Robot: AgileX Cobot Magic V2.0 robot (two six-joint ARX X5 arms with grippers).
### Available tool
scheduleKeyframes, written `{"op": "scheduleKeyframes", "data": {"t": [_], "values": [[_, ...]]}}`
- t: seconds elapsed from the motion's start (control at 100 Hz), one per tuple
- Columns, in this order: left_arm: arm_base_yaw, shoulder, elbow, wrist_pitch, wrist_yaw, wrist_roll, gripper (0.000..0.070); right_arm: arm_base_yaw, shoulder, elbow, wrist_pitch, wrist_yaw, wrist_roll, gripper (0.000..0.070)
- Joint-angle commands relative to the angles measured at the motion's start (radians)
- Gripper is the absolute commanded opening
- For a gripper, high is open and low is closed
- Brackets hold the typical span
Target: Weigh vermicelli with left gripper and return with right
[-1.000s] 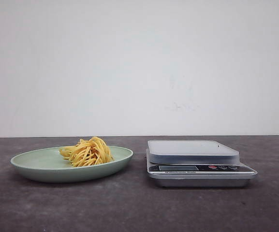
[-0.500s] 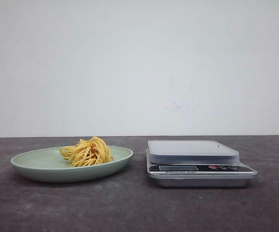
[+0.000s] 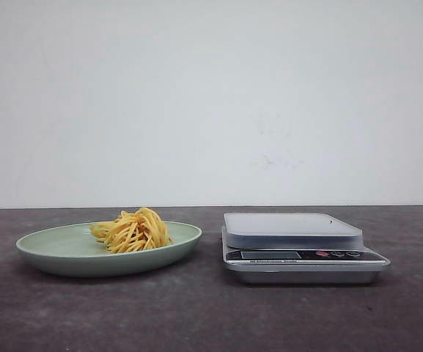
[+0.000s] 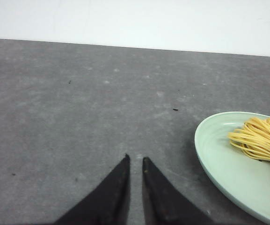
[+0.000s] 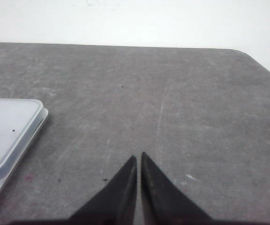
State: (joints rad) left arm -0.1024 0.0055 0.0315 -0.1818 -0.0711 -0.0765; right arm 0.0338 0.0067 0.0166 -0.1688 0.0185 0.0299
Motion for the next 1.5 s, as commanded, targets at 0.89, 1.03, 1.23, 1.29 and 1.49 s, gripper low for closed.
{"op": "scheduleKeyframes", "data": {"t": [0.89, 1.03, 1.23, 1.29, 1.49], "values": [[0.000, -0.001, -0.018, 0.026, -0.022, 0.008, 0.0011, 0.002, -0.003, -0.002, 0.177, -0.109, 0.210, 0.0005], [-0.001, -0.001, -0.003, 0.101, -0.025, -0.040, 0.0012, 0.003, -0.002, 0.032, 0.143, -0.135, 0.293, 0.0004], [-0.001, 0.056, 0.175, 0.071, -0.036, -0.262, 0.0013, 0.002, 0.013, 0.204, 0.023, -0.135, 0.336, 0.0004], [-0.001, 0.115, 0.262, 0.069, -0.036, -0.276, 0.0013, 0.003, 0.033, 0.276, -0.007, -0.135, 0.336, 0.0004], [-0.001, 0.378, 0.583, -0.060, 0.008, -0.262, 0.0031, 0.002, 0.156, 0.520, -0.112, -0.135, 0.262, 0.0004]]}}
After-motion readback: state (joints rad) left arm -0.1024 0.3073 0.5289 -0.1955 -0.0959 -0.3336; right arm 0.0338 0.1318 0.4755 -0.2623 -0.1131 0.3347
